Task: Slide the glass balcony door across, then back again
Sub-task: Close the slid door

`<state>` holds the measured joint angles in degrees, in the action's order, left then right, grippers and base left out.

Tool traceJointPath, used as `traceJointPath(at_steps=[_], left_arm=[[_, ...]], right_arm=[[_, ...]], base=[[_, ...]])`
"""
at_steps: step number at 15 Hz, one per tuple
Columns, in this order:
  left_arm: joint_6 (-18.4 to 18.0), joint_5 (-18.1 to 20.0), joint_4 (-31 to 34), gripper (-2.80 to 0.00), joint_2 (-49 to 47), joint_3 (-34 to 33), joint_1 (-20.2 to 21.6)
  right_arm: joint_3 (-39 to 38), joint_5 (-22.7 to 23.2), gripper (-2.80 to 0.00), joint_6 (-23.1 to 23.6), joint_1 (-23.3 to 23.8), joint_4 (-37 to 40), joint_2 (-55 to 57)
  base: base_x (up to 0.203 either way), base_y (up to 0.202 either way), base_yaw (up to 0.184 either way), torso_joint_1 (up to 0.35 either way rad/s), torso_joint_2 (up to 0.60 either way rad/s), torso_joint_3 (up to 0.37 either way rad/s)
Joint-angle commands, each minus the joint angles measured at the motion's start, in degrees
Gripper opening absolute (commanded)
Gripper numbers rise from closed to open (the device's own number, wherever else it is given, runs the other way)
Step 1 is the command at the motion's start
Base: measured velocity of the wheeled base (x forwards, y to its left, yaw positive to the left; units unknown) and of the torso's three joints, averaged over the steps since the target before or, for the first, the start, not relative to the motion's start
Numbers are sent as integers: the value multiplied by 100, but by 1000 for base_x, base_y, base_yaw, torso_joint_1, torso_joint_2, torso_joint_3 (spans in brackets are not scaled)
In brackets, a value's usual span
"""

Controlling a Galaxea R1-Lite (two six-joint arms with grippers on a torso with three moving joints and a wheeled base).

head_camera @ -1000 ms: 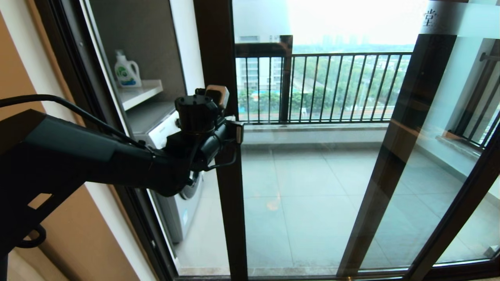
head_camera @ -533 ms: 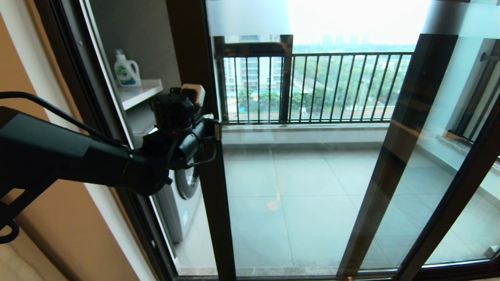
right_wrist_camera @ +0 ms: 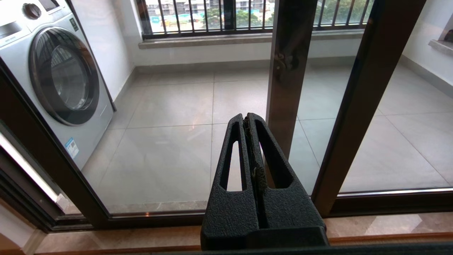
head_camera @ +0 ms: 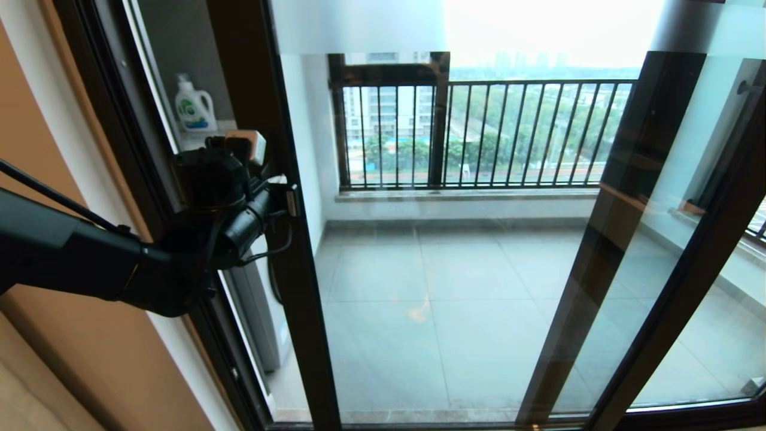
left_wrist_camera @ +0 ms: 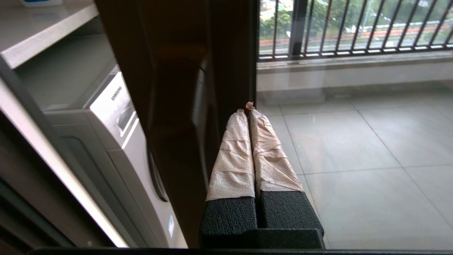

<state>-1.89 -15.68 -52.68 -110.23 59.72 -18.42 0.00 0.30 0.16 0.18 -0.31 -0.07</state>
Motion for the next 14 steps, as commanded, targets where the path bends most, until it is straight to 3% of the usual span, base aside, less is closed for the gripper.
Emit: traceJointPath(at_steps=[1, 6, 14], left_arm=[[-4, 85, -41, -280, 151, -47, 213], [2, 187, -59, -280, 230, -439, 560], [2, 563, -59, -280, 174, -411, 1272]], right_arm=[[-18, 5, -280, 2, -1, -4, -1], [-18, 5, -280, 2, -1, -4, 7], [-18, 5, -280, 2, -1, -4, 7]], base=[[0, 0, 0, 0, 0, 0], [0, 0, 0, 0, 0, 0], [0, 0, 0, 0, 0, 0]])
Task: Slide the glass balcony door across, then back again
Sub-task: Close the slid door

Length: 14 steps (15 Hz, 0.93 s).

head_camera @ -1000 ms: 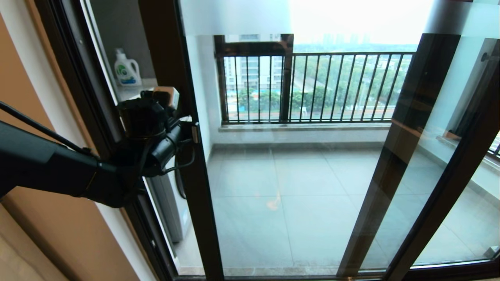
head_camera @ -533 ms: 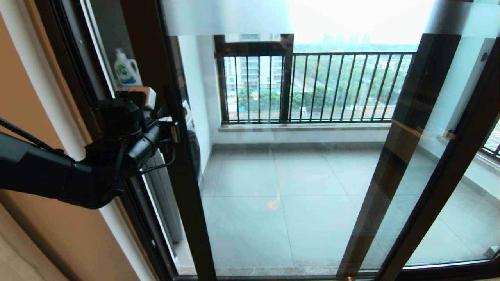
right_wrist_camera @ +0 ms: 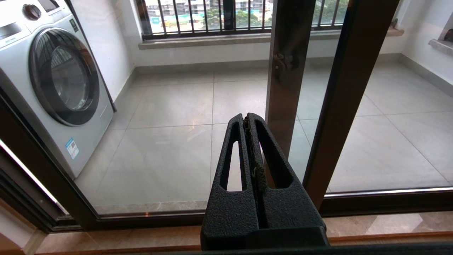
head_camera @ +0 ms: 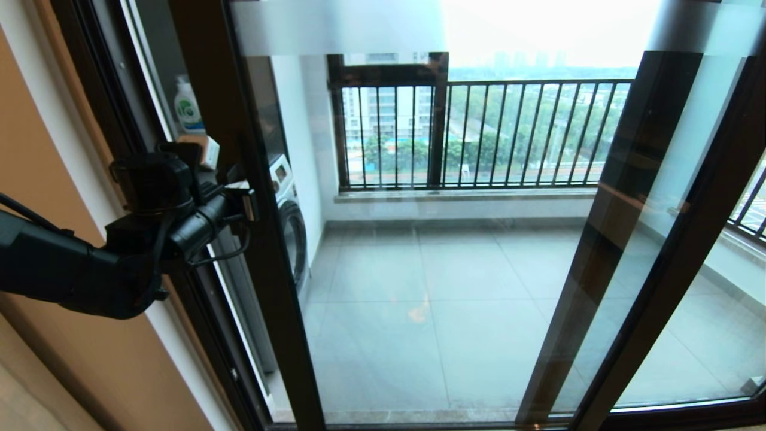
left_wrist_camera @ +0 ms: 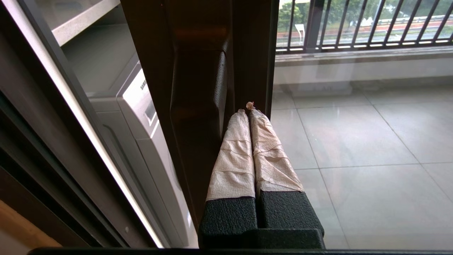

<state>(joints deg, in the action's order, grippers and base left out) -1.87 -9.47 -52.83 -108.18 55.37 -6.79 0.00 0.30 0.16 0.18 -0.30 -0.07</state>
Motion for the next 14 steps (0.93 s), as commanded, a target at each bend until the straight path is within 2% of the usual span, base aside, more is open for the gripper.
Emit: traceJointPath(at_steps=[1, 5, 14], left_arm=[[2, -47, -43, -280, -53, 12, 158], [11, 73, -43, -280, -53, 0, 337], [1, 416, -43, -280, -79, 0, 1027]], right_arm=[[-18, 5, -280, 2, -1, -5, 7], [-18, 5, -280, 2, -1, -5, 7], [-18, 5, -280, 2, -1, -5, 7]], base=[[0, 0, 0, 0, 0, 0], [0, 0, 0, 0, 0, 0], [0, 0, 0, 0, 0, 0]])
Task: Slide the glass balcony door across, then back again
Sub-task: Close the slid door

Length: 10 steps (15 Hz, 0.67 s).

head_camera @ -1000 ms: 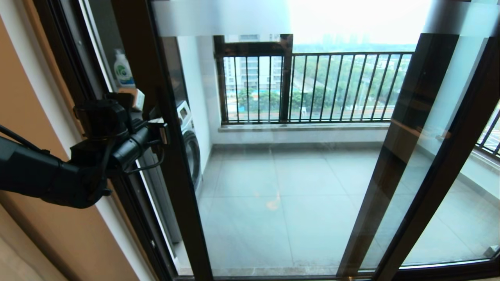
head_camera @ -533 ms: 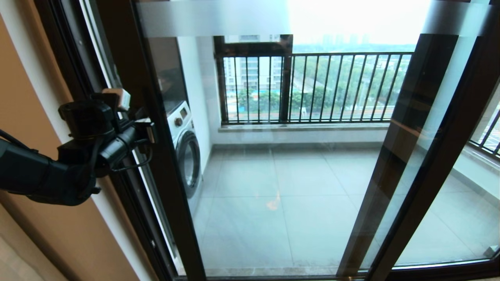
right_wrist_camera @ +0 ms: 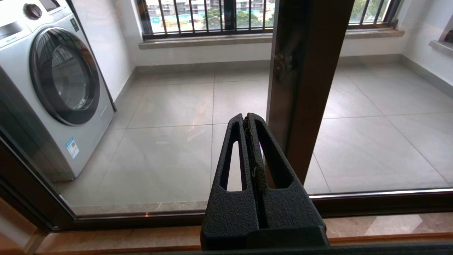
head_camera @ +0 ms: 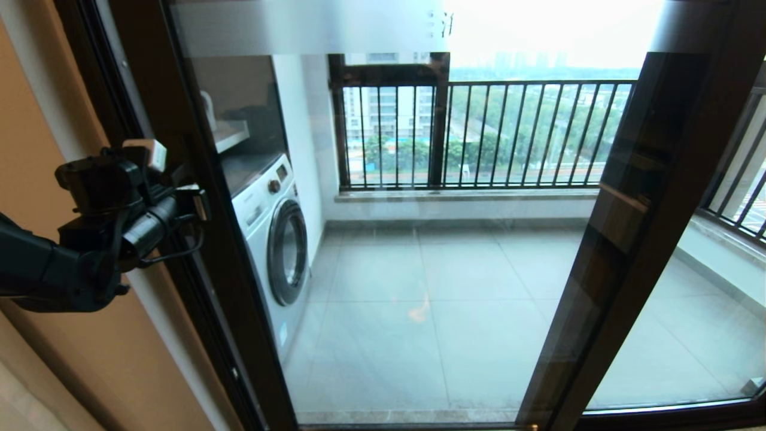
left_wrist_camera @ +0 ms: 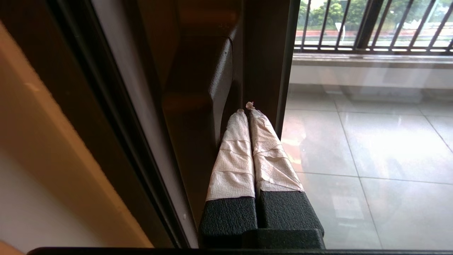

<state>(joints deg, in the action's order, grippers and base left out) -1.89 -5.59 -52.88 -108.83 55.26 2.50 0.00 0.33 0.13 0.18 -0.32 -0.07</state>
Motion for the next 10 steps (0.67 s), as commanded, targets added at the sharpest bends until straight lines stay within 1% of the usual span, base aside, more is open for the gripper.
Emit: traceJointPath(at_steps=[1, 4, 10], left_arm=[[-3, 65, -38, -280, -25, 2, 148], [-4, 84, -38, -280, -16, 37, 262], [-20, 284, -38, -280, -76, 64, 608]], right_arm=[[-18, 2, -280, 4, -1, -4, 7], [-18, 2, -280, 4, -1, -4, 7], [-18, 2, -280, 4, -1, -4, -1]], base=[[0, 0, 0, 0, 0, 0], [0, 0, 0, 0, 0, 0], [0, 0, 0, 0, 0, 0]])
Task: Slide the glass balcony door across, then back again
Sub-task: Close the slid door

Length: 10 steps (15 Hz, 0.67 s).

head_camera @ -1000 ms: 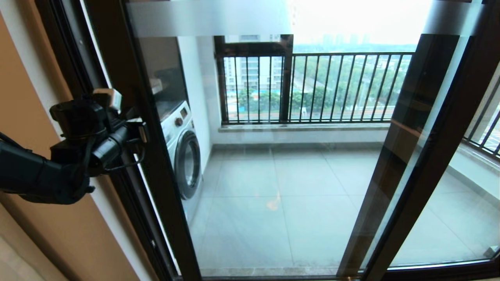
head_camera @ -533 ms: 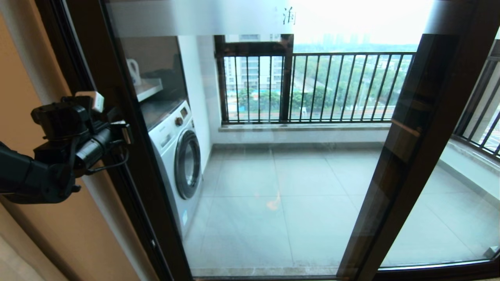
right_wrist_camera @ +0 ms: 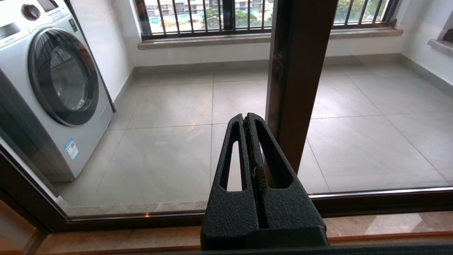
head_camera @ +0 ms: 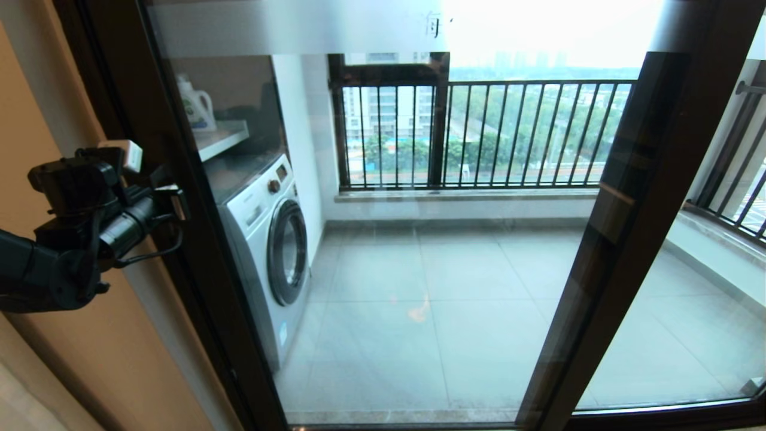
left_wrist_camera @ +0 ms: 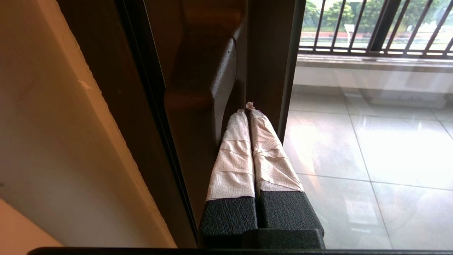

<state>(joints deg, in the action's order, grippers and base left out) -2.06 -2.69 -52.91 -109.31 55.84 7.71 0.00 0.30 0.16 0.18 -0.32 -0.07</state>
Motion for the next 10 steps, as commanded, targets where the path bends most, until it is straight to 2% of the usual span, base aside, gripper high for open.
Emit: traceJointPath(at_steps=[1, 6, 10], left_arm=[[-9, 12, -36, -280, -73, 6, 136], [-40, 111, -642, -280, -415, 17, 410], [-40, 138, -642, -280, -442, 76, 455]], right_arm=[[-18, 5, -280, 2, -1, -3, 1], [-18, 5, -280, 2, -1, -3, 7], [-18, 5, -280, 2, -1, -3, 7]], base=[[0, 0, 0, 0, 0, 0], [0, 0, 0, 0, 0, 0], [0, 0, 0, 0, 0, 0]])
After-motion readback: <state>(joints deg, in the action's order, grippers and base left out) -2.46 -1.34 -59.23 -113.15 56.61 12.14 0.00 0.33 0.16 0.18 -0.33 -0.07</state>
